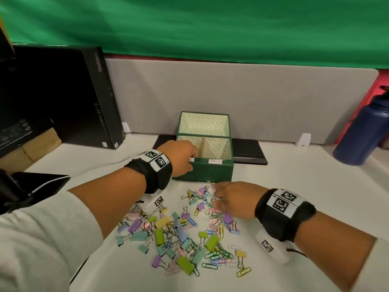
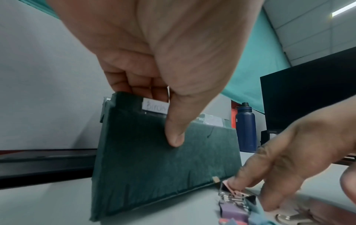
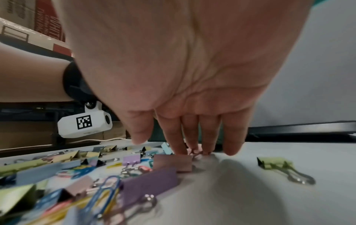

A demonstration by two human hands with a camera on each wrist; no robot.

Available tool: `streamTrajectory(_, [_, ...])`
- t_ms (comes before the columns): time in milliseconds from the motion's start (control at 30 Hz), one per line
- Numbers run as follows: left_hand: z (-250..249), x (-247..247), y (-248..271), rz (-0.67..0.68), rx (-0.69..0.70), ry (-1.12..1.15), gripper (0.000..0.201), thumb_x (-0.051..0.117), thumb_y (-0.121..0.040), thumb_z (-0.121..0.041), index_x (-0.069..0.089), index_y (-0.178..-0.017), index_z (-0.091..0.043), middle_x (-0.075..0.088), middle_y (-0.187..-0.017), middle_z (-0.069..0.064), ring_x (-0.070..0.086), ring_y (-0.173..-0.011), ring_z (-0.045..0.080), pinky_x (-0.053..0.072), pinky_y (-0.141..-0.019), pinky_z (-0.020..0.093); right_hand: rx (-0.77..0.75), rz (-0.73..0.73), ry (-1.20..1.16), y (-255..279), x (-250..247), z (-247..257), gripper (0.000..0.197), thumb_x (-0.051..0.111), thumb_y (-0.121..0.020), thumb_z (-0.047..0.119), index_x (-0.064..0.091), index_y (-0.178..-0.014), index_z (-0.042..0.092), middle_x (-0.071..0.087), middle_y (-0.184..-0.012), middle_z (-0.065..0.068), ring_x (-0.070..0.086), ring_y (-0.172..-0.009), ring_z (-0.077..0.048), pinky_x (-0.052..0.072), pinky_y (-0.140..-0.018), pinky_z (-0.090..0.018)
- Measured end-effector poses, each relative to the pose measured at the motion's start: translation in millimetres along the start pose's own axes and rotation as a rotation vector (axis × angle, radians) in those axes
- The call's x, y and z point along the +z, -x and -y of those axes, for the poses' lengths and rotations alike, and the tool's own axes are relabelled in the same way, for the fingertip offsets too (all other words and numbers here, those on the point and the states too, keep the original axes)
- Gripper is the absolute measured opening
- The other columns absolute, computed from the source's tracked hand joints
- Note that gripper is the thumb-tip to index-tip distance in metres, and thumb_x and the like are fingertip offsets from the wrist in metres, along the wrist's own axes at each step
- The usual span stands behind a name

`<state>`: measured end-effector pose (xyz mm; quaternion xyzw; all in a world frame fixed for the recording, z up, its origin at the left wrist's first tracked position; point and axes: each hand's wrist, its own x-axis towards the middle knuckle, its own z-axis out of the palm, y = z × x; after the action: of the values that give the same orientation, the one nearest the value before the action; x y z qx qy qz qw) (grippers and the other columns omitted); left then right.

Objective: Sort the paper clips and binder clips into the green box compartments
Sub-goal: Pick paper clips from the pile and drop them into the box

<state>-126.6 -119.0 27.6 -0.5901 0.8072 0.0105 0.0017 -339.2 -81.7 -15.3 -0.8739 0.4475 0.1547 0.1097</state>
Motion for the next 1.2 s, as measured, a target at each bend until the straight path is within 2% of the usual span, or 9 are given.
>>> streamTrajectory(67, [0,2,3,-0.009,0.001,0.005,0.014,0.069,-0.089,-0.032,0.058,-0.096,-0.027,0.055,-0.099,-0.004,0.057,-0.087,0.02,0.046,-0.073,0.032,-0.004,0.021,0.015,1,0,1,0.049,0.033,-0.102,0.047,0.059,-0.132,0.019,0.047,-0.149,0.0,0.048,-0.131,-0.022,0.039,-0.111,-0.041])
streamTrajectory(233, [-5,16,11,-0.005,0.034,-0.058,0.021,0.062,-0.092,-0.029,0.059,-0.111,-0.021,0.056,-0.108,0.003,0.059,-0.095,0.026,0.047,-0.082,0.037,-0.057,-0.071,0.057,4,-5,9,0.032,0.045,-0.099,0.03,0.063,-0.124,0.023,0.057,-0.125,0.0,0.059,-0.105,-0.021,0.051,-0.095,-0.039])
streamTrajectory(367, [-4,17,15,-0.055,0.045,0.007,0.031,0.065,-0.09,-0.028,0.058,-0.12,-0.022,0.054,-0.116,0.003,0.057,-0.103,0.026,0.051,-0.086,0.039,-0.078,-0.107,0.026,-20,-8,17,0.051,0.051,-0.094,0.014,0.05,-0.143,0.028,0.048,-0.143,0.003,0.055,-0.12,-0.023,0.047,-0.103,-0.039])
streamTrajectory(500, [-5,13,30,-0.203,0.137,0.071,0.021,0.065,-0.089,-0.033,0.061,-0.109,-0.027,0.053,-0.105,-0.007,0.054,-0.097,0.015,0.049,-0.079,0.032,-0.103,-0.06,0.033,-20,-4,21,0.045,0.053,-0.092,0.014,0.059,-0.133,0.029,0.053,-0.134,0.002,0.054,-0.118,-0.023,0.048,-0.099,-0.039])
streamTrajectory(600, [-8,22,40,0.009,0.162,0.07,0.013,0.062,-0.09,-0.034,0.066,-0.102,-0.029,0.058,-0.095,-0.011,0.057,-0.084,0.013,0.047,-0.074,0.029,-0.085,-0.097,0.014,-10,-2,16,0.02,0.054,-0.091,0.026,0.065,-0.108,0.026,0.056,-0.11,0.002,0.056,-0.098,-0.019,0.051,-0.087,-0.037])
streamTrajectory(700, [-9,41,42,0.231,0.173,0.021,0.035,0.063,-0.088,-0.041,0.063,-0.122,-0.032,0.058,-0.112,-0.007,0.058,-0.098,0.017,0.048,-0.086,0.031,-0.033,-0.111,-0.042,-11,-8,11,0.018,0.058,-0.091,0.031,0.064,-0.108,0.029,0.056,-0.11,0.005,0.057,-0.099,-0.017,0.05,-0.09,-0.035])
streamTrajectory(967, [1,41,48,0.297,0.086,-0.003,0.044,0.067,-0.084,-0.054,0.059,-0.121,-0.03,0.058,-0.114,-0.007,0.058,-0.098,0.015,0.05,-0.085,0.031,-0.053,-0.077,-0.077,-32,-17,33,0.028,0.065,-0.09,0.039,0.065,-0.117,0.033,0.057,-0.1,0.011,0.055,-0.092,-0.014,0.045,-0.078,-0.028])
streamTrajectory(1033, [9,32,55,0.26,0.062,0.003,0.043,0.063,-0.088,-0.05,0.056,-0.127,-0.033,0.055,-0.12,-0.009,0.057,-0.104,0.015,0.046,-0.084,0.028,-0.1,-0.06,-0.062,-32,-17,39,0.029,0.063,-0.091,0.031,0.065,-0.12,0.036,0.056,-0.101,0.011,0.054,-0.091,-0.014,0.044,-0.077,-0.027])
streamTrajectory(1200, [47,14,95,0.194,-0.022,0.099,0.016,0.057,-0.094,-0.032,0.065,-0.107,-0.035,0.064,-0.103,-0.015,0.058,-0.091,0.006,0.05,-0.083,0.026,-0.157,-0.047,0.007,-23,-10,30,0.057,0.053,-0.084,0.004,0.063,-0.123,0.044,0.062,-0.114,0.009,0.06,-0.099,-0.018,0.053,-0.086,-0.032])
